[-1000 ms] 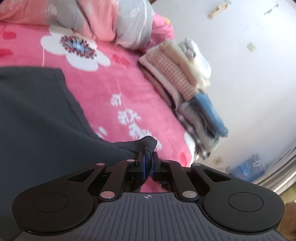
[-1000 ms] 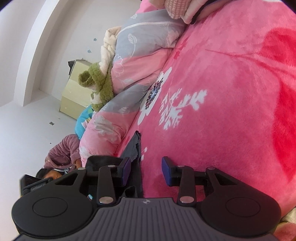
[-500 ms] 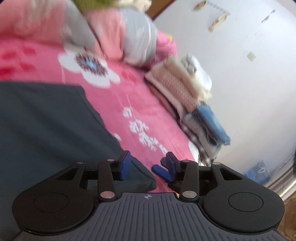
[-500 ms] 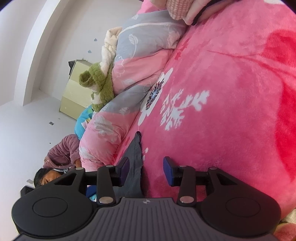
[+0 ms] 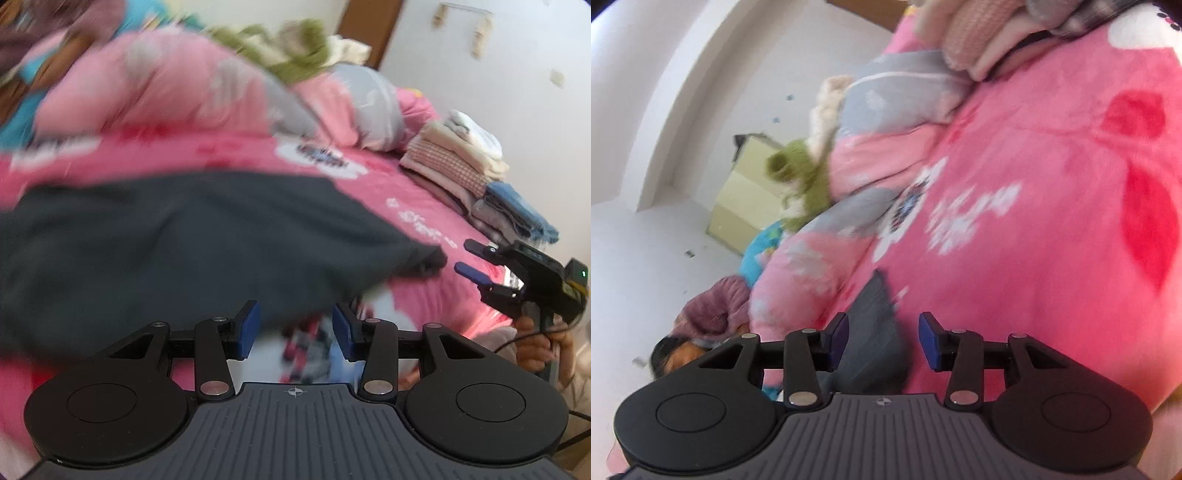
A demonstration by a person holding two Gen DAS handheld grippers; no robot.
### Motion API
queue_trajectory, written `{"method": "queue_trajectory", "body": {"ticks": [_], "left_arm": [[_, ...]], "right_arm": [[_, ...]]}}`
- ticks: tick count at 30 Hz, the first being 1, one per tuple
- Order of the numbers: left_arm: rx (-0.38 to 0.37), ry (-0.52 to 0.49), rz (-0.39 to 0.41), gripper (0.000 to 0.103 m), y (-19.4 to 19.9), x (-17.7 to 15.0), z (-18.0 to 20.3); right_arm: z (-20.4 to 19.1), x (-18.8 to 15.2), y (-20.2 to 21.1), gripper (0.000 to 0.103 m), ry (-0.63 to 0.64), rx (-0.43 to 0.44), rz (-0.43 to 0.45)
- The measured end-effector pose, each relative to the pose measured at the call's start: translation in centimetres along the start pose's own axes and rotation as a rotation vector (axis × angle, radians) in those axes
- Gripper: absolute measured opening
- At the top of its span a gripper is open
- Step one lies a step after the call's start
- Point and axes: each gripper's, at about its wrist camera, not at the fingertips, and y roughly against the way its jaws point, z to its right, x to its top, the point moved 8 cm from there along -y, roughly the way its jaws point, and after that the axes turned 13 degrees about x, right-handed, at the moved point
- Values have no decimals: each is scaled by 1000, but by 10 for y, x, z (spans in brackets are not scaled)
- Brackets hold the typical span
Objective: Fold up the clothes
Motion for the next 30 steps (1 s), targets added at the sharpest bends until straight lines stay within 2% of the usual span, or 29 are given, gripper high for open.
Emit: {"method": "queue_trajectory", "body": {"ticks": [3,6,8,11,12,14,16,17,18,19,24,30], "left_arm": [[-6,135,-39,43,-2,-15,-27],[-26,313,-58,44,-7,-22,-56],[-59,452,-46,46,-10,-24,-77],[-98,574,-10,46,-18,-22,-93],[-93,574,10,46,-21,-20,-95],[-71,507,41,46,-23,-14,-89],[-65,448,72,46,-22,-7,-83],[-77,446,78,45,-23,-5,-82],[-93,459,85,45,-24,-3,-85],[-109,472,92,45,-24,0,-87],[-200,582,110,44,-27,18,-108],[-265,718,79,45,-53,40,-132]], "right_arm": [[-21,-40,-12,45,-39,58,-119],[-34,-78,-36,45,-55,57,-249],[-36,-90,-50,45,-61,31,-282],[-31,-94,-66,45,-95,-21,-286],[-29,-93,-69,45,-112,-24,-276],[-27,-87,-76,44,-140,-24,-252],[-30,-85,-87,37,-112,-11,-245],[-31,-83,-92,30,-99,-6,-241],[-31,-81,-96,16,-96,-11,-237],[-32,-79,-99,11,-90,-15,-236],[-52,-68,-113,9,1,5,-249],[-61,-48,-157,10,55,20,-303]]}}
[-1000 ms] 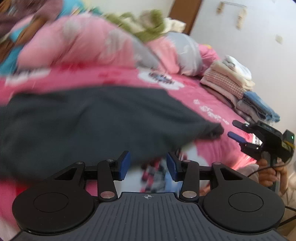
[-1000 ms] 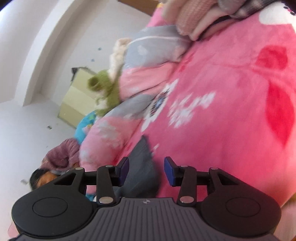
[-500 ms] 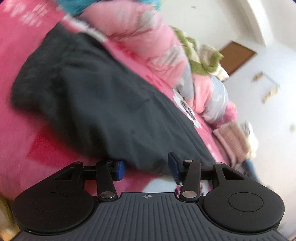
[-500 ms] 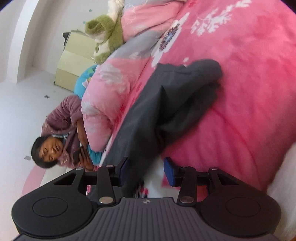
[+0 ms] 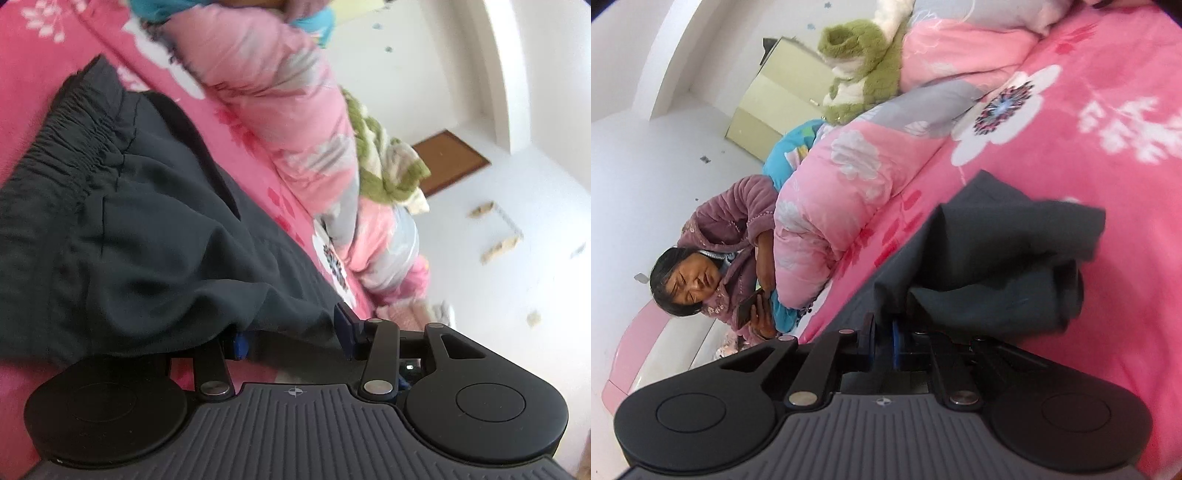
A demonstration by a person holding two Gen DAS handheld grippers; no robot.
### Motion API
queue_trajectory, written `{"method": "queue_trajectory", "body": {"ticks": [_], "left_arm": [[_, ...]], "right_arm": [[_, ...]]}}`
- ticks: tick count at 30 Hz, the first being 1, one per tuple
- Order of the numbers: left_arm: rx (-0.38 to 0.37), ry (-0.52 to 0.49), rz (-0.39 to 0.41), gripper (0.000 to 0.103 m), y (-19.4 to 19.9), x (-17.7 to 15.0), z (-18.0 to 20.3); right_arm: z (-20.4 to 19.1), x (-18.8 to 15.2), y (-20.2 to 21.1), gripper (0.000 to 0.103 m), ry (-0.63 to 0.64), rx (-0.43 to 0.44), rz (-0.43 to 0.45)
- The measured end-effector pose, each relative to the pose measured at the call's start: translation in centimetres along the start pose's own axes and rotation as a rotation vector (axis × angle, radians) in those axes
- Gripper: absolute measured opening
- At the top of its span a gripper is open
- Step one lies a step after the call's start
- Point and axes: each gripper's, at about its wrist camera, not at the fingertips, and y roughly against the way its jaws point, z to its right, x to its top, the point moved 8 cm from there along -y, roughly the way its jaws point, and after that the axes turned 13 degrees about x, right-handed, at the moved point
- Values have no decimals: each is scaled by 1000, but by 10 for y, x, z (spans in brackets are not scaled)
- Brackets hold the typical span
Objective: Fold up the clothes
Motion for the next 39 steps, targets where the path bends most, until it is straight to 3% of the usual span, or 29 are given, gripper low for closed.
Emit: {"method": "queue_trajectory", "body": {"ticks": [4,6,8,11,14,20,34,37,38,39], "left_arm": [[-11,86,-26,46,-16,11,-10],[-14,99,-29,46,-20,12,-12],[-13,91,-26,46,-22,12,-11],[-18,86,-24,46,-22,12,-11],[-24,84,-23,46,-20,12,-13],[-27,75,-17,46,-20,11,-13],[-57,46,-8,46,-19,9,-14],[-64,45,-7,46,-19,9,-14],[-66,45,-6,46,-19,10,-14],[-67,45,-6,46,-19,10,-14]], "right_arm": [[21,16,-34,18,-71,-12,-41],[38,21,-51,37,-122,-22,-64],[55,23,-60,36,-190,-28,-75],[48,27,-52,40,-205,1,-64],[27,26,-31,46,-122,7,-37],[5,-17,-20,47,-71,3,-118],[-10,-57,-48,41,33,-20,-194],[-13,-60,-50,26,47,-19,-196],[-16,-58,-51,8,46,-8,-193],[-19,-57,-51,4,46,3,-191]]}}
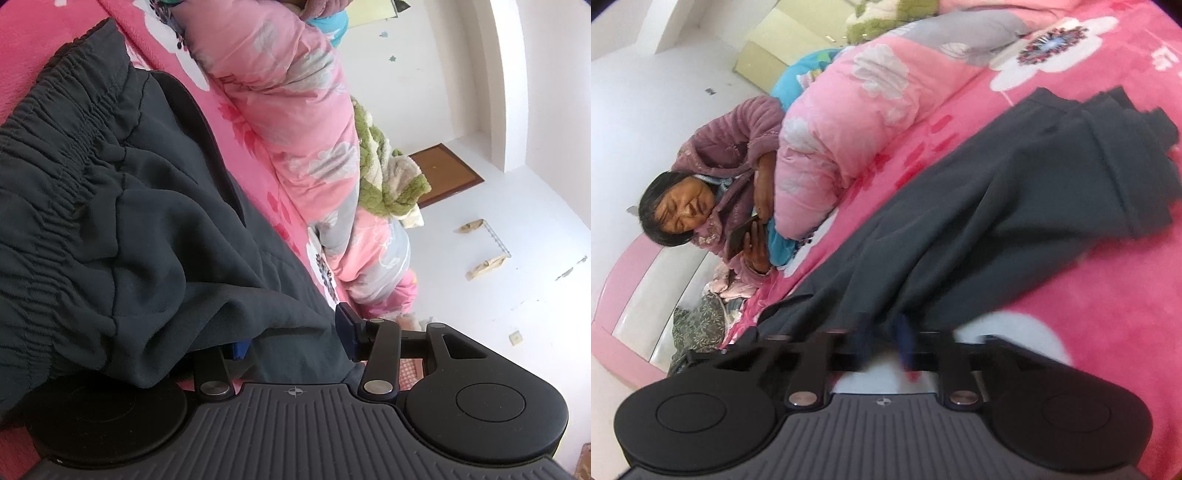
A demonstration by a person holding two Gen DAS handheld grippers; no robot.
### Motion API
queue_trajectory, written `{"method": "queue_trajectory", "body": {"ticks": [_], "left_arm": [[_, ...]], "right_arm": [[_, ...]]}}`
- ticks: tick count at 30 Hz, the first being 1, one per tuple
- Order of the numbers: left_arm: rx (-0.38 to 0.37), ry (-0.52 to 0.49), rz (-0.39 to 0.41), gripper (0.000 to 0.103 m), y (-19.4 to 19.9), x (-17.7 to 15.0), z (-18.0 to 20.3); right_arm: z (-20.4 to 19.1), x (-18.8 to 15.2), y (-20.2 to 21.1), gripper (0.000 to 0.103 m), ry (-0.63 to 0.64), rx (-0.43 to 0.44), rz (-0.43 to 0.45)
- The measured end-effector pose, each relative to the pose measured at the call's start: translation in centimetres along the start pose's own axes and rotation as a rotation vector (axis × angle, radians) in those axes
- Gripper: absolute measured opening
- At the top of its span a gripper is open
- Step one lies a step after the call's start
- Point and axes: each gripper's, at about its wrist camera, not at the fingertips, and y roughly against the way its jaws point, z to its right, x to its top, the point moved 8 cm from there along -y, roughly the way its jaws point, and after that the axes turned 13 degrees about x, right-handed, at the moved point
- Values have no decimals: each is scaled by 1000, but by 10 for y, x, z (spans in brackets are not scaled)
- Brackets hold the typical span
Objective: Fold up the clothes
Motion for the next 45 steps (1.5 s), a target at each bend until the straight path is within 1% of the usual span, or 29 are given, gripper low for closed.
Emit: {"method": "queue_trajectory", "body": {"ticks": [2,4,8,10,12,14,16,17,18,19,20,24,26,28,29,30,31,33,36,37,39,41,42,44,45], "left_arm": [[-4,-1,1,46,0,0,0],[-7,-1,1,46,1,0,0],[-10,-2,1,46,2,0,-1],[-11,-2,0,46,2,0,-1],[-12,-1,0,46,2,0,-1],[-12,0,1,46,2,0,-1],[-13,0,1,46,2,0,-1],[-13,1,1,46,2,0,-1],[-13,1,2,46,2,0,-1],[-14,2,2,46,2,0,-1],[-14,2,2,46,2,0,-1],[-15,-4,5,46,3,-1,0],[-13,-20,5,46,4,-2,2],[-10,-41,3,46,6,-4,4],[-6,-52,0,46,8,-5,5],[-4,-66,-1,46,12,-6,7],[0,-86,3,47,17,-8,9],[20,-135,12,51,26,-14,13],[54,-243,7,52,36,-29,22],[65,-297,-1,52,38,-37,26],[102,-449,-19,52,34,-55,42],[176,-614,-24,52,20,-71,55],[226,-692,-16,52,11,-78,61],[311,-815,10,52,-8,-86,70],[328,-865,36,51,-14,-88,76]], "right_arm": [[-6,4,0,2,0,23,7],[-9,12,4,2,-37,72,35],[-5,25,11,0,-190,214,104],[5,26,13,0,-298,284,136],[17,23,15,2,-358,280,146],[21,18,20,3,-327,226,146],[19,14,26,5,-284,195,143],[17,11,29,11,-256,176,141],[15,9,31,23,-227,157,139],[11,6,32,29,-191,133,128],[8,3,32,39,-156,109,117],[-4,-15,20,40,-65,49,38],[-6,-20,10,40,-39,25,7],[-4,-20,0,39,-33,2,-5],[-2,-18,-6,37,-39,1,-1],[-1,-16,-9,32,-52,9,8],[0,-14,-11,32,-72,28,10],[-1,-13,-13,32,-103,60,10],[-3,-16,-7,32,-78,54,-5],[-3,-17,-2,32,-73,50,-5],[-2,-19,7,33,-62,43,-2],[-1,-17,17,33,-43,28,20],[-1,-15,21,33,-34,22,31],[-1,-9,25,34,-31,25,56],[-1,-6,24,35,-33,27,63]]}}
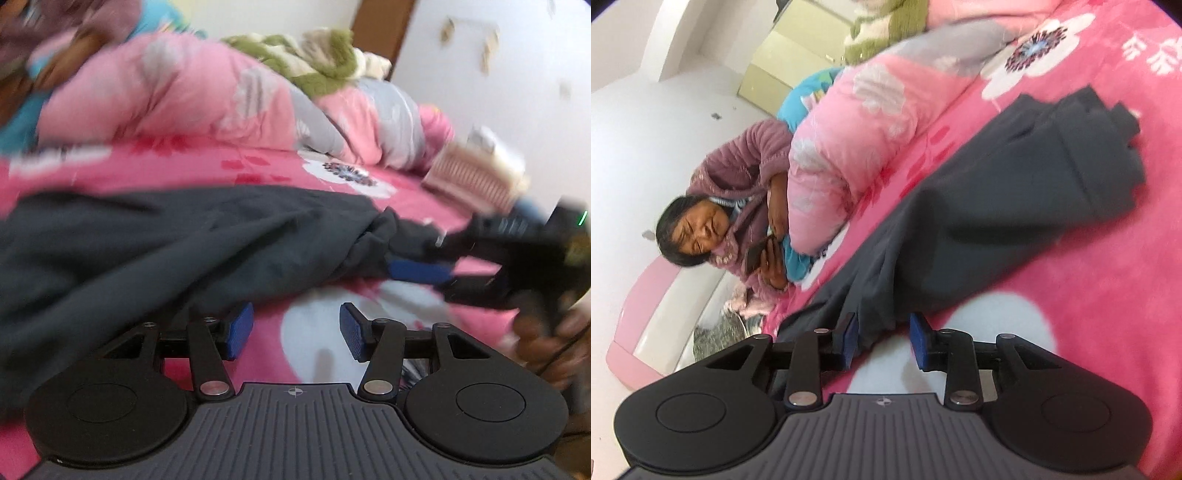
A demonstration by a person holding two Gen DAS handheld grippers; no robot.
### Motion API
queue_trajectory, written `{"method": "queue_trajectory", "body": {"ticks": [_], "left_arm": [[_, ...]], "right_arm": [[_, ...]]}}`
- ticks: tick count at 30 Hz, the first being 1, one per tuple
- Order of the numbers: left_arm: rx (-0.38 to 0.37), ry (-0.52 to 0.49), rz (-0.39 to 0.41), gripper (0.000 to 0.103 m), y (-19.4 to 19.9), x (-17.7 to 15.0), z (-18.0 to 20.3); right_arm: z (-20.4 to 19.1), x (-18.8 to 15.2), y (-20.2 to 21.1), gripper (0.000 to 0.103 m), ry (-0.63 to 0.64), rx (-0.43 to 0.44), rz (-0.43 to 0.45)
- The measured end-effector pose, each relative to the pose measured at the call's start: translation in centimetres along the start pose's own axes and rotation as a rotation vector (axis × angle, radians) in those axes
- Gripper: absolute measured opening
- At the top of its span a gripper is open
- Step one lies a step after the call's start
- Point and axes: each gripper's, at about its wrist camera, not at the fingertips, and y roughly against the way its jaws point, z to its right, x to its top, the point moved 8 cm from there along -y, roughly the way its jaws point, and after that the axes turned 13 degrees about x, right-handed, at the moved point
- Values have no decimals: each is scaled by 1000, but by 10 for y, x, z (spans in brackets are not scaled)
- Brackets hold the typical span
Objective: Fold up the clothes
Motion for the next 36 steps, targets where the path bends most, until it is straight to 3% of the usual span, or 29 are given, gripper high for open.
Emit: {"method": "queue_trajectory", "body": {"ticks": [3,6,10,12,13,15,22,28,33,35,36], "left_arm": [[52,-114,57,51,-6,5,14],[97,-216,77,44,-16,6,25],[125,-226,35,26,-31,5,22],[112,-195,35,10,-31,11,18],[102,-166,36,9,-29,15,16],[65,-88,32,6,-24,24,9],[-118,266,-43,2,-10,44,-29],[-252,465,-84,2,-2,50,-48],[-242,349,-81,6,2,45,-28],[-183,226,-57,9,3,40,-15],[-139,150,-42,17,2,36,-7]], "right_arm": [[0,7,-4,49,-4,6,7],[-1,11,-12,49,3,14,0],[5,14,-20,44,-2,15,-5],[8,14,-20,32,-15,21,-4],[9,14,-19,28,-17,23,-2],[12,14,-17,5,-25,31,-1],[14,12,-4,1,-109,97,15],[23,2,6,0,-235,151,9],[27,-4,11,0,-350,224,16],[25,-3,11,0,-355,237,21],[24,-2,11,0,-353,242,23]]}}
